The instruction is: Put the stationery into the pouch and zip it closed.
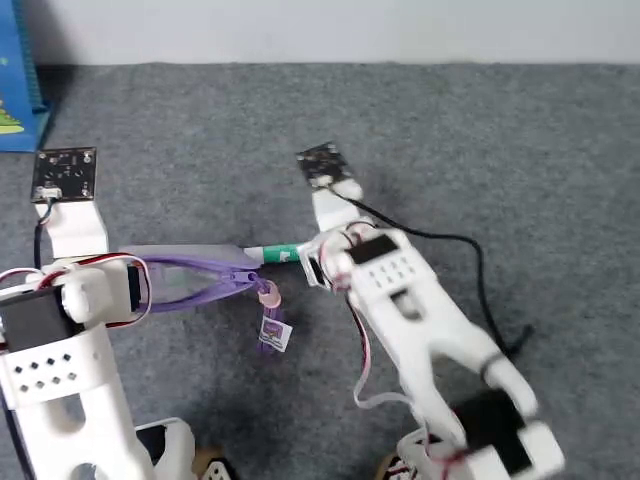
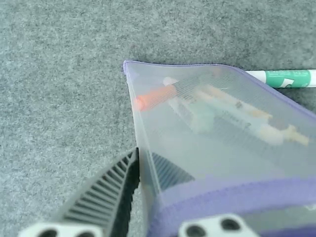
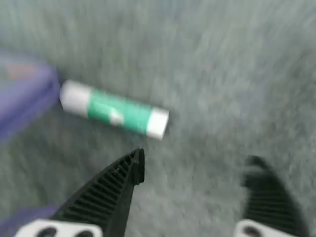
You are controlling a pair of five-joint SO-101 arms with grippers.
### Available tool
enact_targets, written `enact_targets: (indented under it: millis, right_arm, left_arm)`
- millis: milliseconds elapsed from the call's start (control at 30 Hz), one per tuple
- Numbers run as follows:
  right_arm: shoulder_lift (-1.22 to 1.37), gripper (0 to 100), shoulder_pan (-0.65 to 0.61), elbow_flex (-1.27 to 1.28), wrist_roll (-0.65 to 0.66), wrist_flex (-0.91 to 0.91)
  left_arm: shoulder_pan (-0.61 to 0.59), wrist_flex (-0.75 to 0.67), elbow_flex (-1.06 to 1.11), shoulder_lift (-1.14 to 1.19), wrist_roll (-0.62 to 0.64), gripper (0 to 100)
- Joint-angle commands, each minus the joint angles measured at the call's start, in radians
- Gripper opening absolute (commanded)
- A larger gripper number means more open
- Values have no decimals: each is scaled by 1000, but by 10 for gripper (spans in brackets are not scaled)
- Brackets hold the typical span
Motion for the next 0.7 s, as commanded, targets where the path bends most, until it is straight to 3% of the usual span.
enact_targets:
  millis: [0,300,667]
  right_arm:
    - [111,483,12,-181,130,85]
    - [252,483,-82,-233,348,71]
    - [334,483,-168,-244,454,-90]
  left_arm:
    - [-3,-25,-4,0,0,11]
    - [-6,-25,-4,0,0,11]
    - [-6,-25,-2,0,0,11]
